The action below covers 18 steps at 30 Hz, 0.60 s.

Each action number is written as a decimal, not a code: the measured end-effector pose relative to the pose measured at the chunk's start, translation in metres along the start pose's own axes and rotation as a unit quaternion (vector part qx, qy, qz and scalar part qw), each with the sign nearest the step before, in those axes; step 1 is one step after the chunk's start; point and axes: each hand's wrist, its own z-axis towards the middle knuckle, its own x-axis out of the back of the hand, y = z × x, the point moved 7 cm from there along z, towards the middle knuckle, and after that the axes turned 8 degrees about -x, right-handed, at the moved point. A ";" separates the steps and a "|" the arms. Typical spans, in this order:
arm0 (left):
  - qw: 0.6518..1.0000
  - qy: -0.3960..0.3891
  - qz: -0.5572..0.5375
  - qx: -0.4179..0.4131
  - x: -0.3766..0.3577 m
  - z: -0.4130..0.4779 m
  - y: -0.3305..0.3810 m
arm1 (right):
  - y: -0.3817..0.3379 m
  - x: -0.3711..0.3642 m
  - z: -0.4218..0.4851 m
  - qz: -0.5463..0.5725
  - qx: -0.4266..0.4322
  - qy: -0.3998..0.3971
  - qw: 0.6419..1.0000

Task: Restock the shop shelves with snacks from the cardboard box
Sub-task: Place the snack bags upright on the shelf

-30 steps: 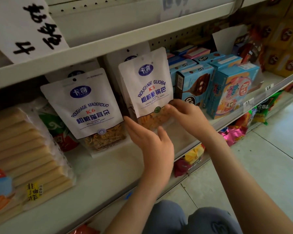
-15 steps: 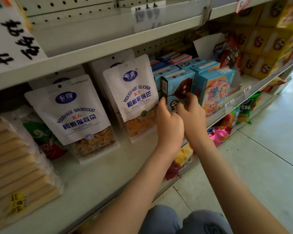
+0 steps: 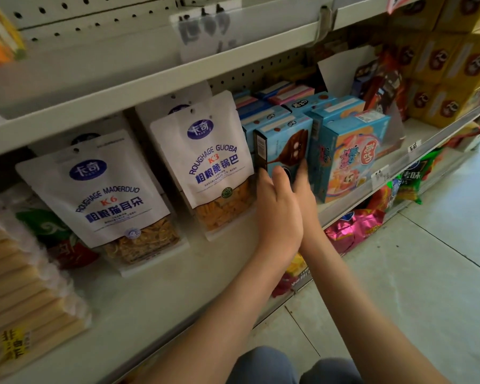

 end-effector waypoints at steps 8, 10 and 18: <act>0.991 0.056 0.068 0.102 0.011 -0.014 0.015 | -0.012 0.007 -0.024 0.027 -0.050 -0.020 0.998; 0.985 0.070 0.058 0.145 0.015 -0.021 0.024 | -0.022 0.015 -0.034 0.014 -0.076 -0.021 0.997; 0.934 -0.064 0.088 0.340 0.039 -0.068 0.069 | -0.060 0.043 -0.107 -0.092 -0.247 -0.104 0.959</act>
